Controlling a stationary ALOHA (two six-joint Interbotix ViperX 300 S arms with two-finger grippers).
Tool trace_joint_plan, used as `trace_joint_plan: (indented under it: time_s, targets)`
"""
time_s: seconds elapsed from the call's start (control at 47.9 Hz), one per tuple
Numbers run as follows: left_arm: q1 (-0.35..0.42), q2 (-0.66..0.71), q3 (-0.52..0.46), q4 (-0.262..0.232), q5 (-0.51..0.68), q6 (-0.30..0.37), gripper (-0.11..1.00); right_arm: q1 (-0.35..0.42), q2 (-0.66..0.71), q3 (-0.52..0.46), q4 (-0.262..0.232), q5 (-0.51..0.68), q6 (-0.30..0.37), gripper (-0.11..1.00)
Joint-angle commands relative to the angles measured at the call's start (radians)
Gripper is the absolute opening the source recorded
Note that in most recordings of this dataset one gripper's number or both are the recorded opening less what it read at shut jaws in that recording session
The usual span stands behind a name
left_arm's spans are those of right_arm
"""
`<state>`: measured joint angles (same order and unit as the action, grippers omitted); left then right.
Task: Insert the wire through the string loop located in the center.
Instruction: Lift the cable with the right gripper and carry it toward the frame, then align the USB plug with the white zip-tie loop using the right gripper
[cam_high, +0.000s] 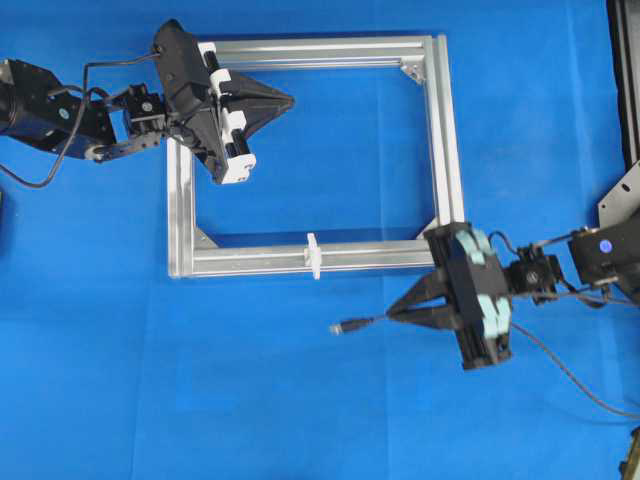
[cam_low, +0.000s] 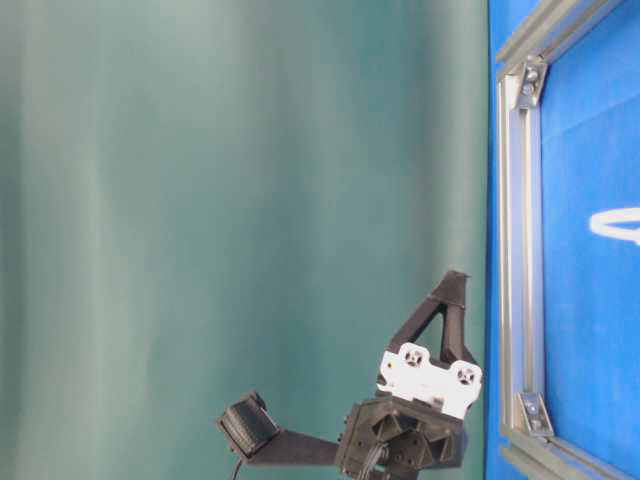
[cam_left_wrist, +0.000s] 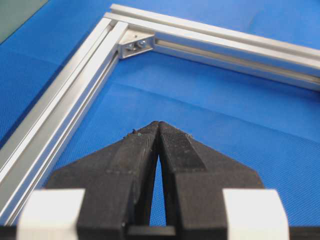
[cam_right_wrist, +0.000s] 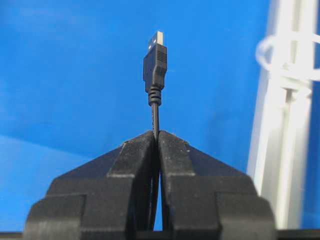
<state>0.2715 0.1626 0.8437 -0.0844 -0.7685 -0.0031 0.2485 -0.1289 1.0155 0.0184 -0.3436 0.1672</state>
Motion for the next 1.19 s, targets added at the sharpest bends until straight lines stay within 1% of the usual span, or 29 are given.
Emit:
trace_joint_plan:
  time_s: [0.0,0.188,0.397,0.689,1.169]
  targets:
    - [-0.006,-0.031,-0.017,0.002,-0.011,-0.002,0.00,-0.035,-0.017,-0.005,0.005,-0.008,0.000,-0.02]
    - [-0.014,-0.031,-0.015,0.002,-0.011,-0.002,0.00,-0.120,-0.017,0.005,0.006,-0.012,0.000,-0.02]
    - [-0.021,-0.029,-0.017,0.002,-0.012,-0.002,0.00,-0.173,-0.003,0.009,0.006,-0.012,0.000,-0.02]
    - [-0.023,-0.029,-0.018,0.002,-0.012,-0.002,0.00,-0.179,0.012,0.011,0.006,-0.038,0.000,-0.02]
    - [-0.023,-0.028,-0.023,0.002,-0.012,-0.002,0.00,-0.179,0.017,0.011,0.006,-0.041,0.000,-0.02]
